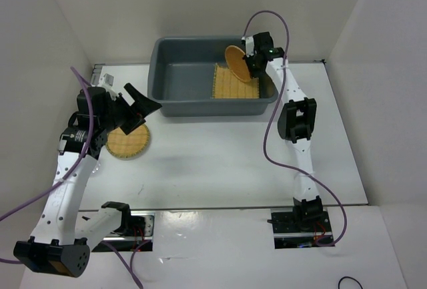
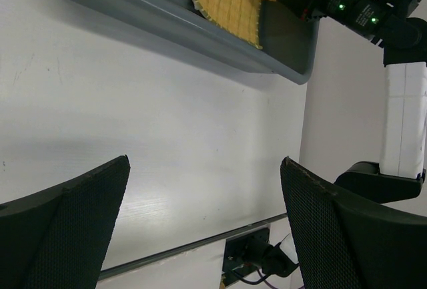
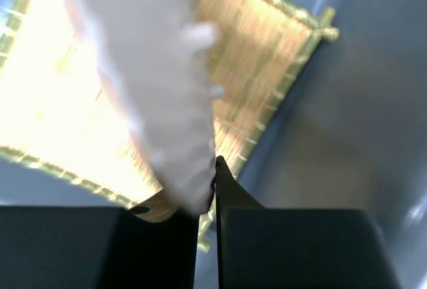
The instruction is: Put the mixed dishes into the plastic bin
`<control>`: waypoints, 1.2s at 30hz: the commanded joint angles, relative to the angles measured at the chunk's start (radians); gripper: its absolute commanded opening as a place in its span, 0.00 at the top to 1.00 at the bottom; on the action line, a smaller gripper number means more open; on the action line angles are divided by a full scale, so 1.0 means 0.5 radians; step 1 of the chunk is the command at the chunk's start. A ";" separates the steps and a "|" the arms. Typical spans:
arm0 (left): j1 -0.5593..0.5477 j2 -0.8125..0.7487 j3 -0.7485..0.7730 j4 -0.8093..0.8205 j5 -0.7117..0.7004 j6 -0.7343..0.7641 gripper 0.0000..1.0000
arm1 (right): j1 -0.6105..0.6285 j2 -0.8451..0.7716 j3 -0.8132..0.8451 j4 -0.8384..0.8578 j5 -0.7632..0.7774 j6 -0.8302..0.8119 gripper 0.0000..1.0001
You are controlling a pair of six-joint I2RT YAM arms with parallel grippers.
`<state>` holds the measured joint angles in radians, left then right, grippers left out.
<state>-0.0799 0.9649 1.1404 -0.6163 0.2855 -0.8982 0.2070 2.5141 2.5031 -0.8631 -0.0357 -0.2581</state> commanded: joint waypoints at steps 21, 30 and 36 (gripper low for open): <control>0.031 -0.175 -0.047 -0.016 -0.010 -0.109 0.00 | -0.193 -0.061 -0.290 -0.369 -1.395 0.267 1.00; 0.031 -0.212 -0.047 -0.035 -0.028 -0.127 0.00 | -0.303 0.074 -0.067 -0.330 -1.499 0.568 0.77; 0.031 -0.175 -0.047 -0.016 -0.010 -0.127 0.00 | -0.322 0.077 0.047 -0.329 -1.457 0.614 0.33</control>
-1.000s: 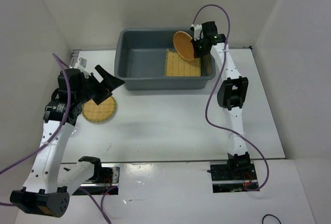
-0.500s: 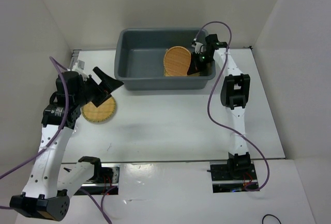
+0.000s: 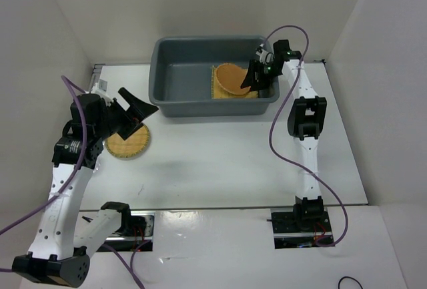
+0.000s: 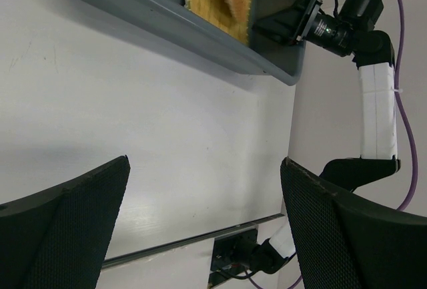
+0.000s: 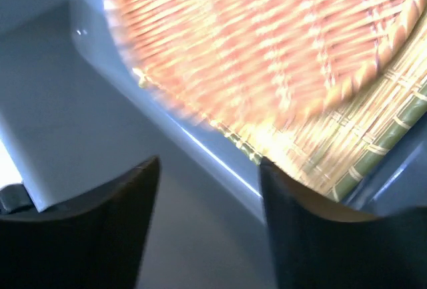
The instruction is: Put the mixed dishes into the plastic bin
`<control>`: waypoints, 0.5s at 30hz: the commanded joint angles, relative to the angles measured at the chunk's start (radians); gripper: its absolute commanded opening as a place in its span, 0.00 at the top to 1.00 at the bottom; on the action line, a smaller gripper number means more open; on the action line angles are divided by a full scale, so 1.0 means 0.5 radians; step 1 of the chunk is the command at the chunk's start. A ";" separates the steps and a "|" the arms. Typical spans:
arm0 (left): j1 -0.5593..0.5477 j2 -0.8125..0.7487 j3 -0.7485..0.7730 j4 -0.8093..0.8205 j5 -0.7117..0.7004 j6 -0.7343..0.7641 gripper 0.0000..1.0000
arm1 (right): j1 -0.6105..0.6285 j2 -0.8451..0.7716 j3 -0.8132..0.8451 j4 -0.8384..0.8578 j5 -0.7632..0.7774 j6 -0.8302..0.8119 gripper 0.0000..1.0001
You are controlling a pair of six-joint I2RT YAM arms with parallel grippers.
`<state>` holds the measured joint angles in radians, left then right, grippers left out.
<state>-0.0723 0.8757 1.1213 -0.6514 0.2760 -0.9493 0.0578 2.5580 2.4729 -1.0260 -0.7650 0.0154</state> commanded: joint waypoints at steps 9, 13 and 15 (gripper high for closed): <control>0.016 -0.018 -0.009 0.054 0.009 -0.025 0.00 | -0.024 -0.048 0.383 0.015 0.303 0.125 0.25; 0.016 -0.036 -0.031 0.036 -0.055 -0.025 0.00 | -0.042 -0.112 0.649 -0.028 0.508 0.101 0.23; 0.016 -0.015 -0.009 -0.093 -0.198 -0.025 0.00 | -0.060 -0.179 0.751 -0.110 0.554 0.068 0.23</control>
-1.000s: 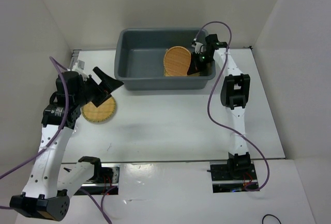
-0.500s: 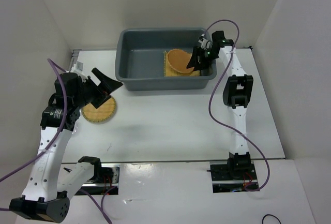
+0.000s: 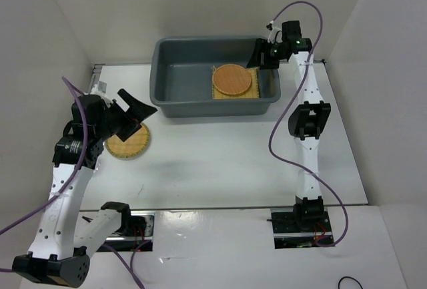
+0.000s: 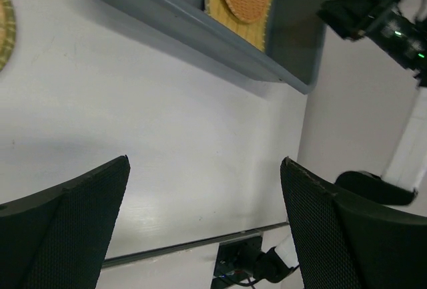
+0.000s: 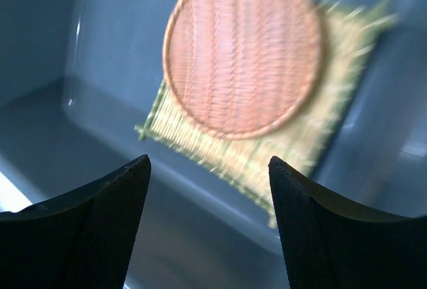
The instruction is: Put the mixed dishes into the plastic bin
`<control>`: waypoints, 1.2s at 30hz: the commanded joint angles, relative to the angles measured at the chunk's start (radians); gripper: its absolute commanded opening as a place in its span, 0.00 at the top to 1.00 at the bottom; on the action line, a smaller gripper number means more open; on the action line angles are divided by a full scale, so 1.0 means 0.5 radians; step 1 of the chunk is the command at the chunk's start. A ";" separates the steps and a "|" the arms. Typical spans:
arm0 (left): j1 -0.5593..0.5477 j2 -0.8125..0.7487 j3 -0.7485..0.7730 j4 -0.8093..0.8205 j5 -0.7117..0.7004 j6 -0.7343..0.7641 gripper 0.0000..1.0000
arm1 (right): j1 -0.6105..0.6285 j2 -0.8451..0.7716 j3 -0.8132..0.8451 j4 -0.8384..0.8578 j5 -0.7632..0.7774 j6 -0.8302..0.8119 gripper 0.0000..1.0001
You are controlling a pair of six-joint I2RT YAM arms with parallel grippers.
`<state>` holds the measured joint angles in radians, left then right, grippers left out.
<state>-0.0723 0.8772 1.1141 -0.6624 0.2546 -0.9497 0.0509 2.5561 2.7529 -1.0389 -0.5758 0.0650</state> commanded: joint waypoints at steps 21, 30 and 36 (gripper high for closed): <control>-0.003 0.423 -0.507 -0.484 -1.384 -1.272 0.00 | -0.166 -0.998 -0.324 -0.398 -0.195 -0.326 0.18; -0.003 0.418 -0.832 -0.182 -1.386 -1.420 0.00 | -0.166 -1.148 -0.563 -0.416 -0.152 -0.382 0.17; 0.016 0.399 -0.951 0.030 -1.460 -1.377 0.00 | -0.166 -1.207 -0.609 -0.435 -0.152 -0.400 0.17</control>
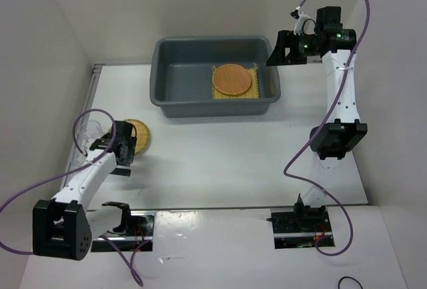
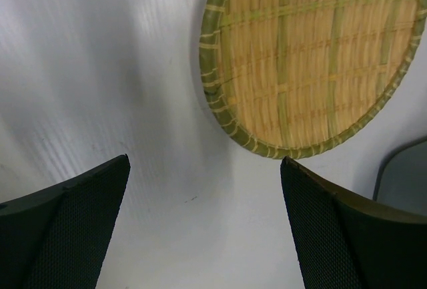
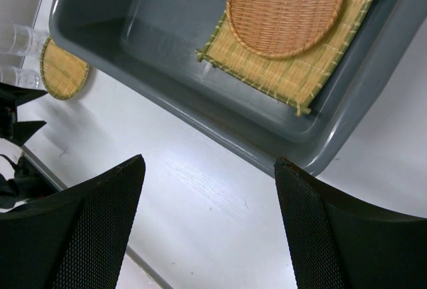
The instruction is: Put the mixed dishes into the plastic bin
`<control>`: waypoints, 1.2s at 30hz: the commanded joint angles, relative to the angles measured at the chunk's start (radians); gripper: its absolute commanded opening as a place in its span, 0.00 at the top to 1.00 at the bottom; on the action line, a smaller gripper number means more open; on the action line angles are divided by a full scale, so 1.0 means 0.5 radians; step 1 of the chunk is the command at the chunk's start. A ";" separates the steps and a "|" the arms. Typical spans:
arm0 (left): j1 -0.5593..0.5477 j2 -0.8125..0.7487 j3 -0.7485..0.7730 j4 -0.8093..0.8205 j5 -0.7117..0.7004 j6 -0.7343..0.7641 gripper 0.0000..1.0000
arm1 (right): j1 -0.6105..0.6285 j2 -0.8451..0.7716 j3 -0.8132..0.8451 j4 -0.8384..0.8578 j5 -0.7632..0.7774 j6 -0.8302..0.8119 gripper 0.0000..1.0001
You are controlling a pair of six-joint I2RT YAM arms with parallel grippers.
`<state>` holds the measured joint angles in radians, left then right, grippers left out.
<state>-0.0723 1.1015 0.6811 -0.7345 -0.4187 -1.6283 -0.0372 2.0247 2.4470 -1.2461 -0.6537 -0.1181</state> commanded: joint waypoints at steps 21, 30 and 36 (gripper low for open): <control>0.053 0.386 -0.276 0.775 -0.003 -0.084 0.05 | 0.010 -0.448 -0.353 -0.020 0.126 -0.052 0.17; 0.071 0.386 -0.295 0.819 0.015 -0.038 0.19 | 0.010 -0.503 -0.415 -0.020 0.203 -0.052 0.17; 0.071 0.386 -0.295 0.843 -0.003 0.017 0.30 | 0.010 -0.521 -0.415 -0.020 0.240 -0.052 0.17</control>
<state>-0.0422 1.2751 0.5560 -0.3054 -0.4171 -1.6463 -0.0372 1.8194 2.2475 -1.2568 -0.5514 -0.1329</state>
